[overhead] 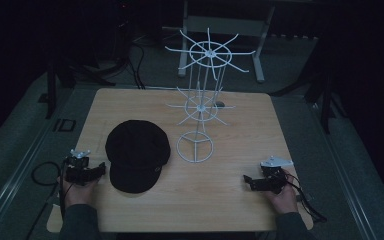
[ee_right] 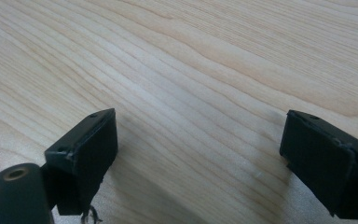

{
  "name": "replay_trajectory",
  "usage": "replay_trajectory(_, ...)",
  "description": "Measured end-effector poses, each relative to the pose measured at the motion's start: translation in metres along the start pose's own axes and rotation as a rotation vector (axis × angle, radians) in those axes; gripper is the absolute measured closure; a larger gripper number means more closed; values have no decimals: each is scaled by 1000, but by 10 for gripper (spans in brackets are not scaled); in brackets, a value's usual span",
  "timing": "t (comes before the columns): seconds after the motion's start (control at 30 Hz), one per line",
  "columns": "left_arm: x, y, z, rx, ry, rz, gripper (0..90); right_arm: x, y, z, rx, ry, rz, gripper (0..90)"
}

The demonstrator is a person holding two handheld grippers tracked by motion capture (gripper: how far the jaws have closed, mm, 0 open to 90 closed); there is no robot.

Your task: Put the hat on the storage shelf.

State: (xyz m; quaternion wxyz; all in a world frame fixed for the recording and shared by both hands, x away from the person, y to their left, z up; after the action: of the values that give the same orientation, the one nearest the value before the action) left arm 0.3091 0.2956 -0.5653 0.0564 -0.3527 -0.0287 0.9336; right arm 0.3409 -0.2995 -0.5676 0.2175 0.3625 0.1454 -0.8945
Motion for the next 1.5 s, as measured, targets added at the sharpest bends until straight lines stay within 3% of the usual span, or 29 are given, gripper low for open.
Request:
replay_trajectory(0.17,-2,0,1,8,-17,-3,369,0,0,0,0,0,-1,111)
replay_trajectory(0.33,-4,-4,5,42,-48,1,463,0,0,0,1,0,0,111)
replay_trajectory(0.57,-5,-7,15,78,-58,-8,465,0,0,0,2,0,0,111)
replay_trajectory(0.73,-14,-9,28,103,-46,-21,461,0,0,0,2,0,-2,111)
replay_trajectory(1.27,-44,-10,42,121,3,-13,444,0,-1,0,1,-1,-8,111)
replay_trajectory(1.5,-57,-8,44,135,6,-30,443,0,-1,0,1,-2,-6,111)
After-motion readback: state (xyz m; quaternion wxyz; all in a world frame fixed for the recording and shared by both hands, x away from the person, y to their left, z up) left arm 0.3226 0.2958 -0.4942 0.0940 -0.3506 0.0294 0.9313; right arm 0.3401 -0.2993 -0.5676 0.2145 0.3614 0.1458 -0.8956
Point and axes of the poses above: each handheld gripper's, and its own axes: z roughly backward along the jaws, x roughly out of its underside, y roughly to its right, the point moved 1 cm from there along -z, roughly forward along the jaws, and after that the axes turned 9 degrees about -z, right-handed, at the moved point
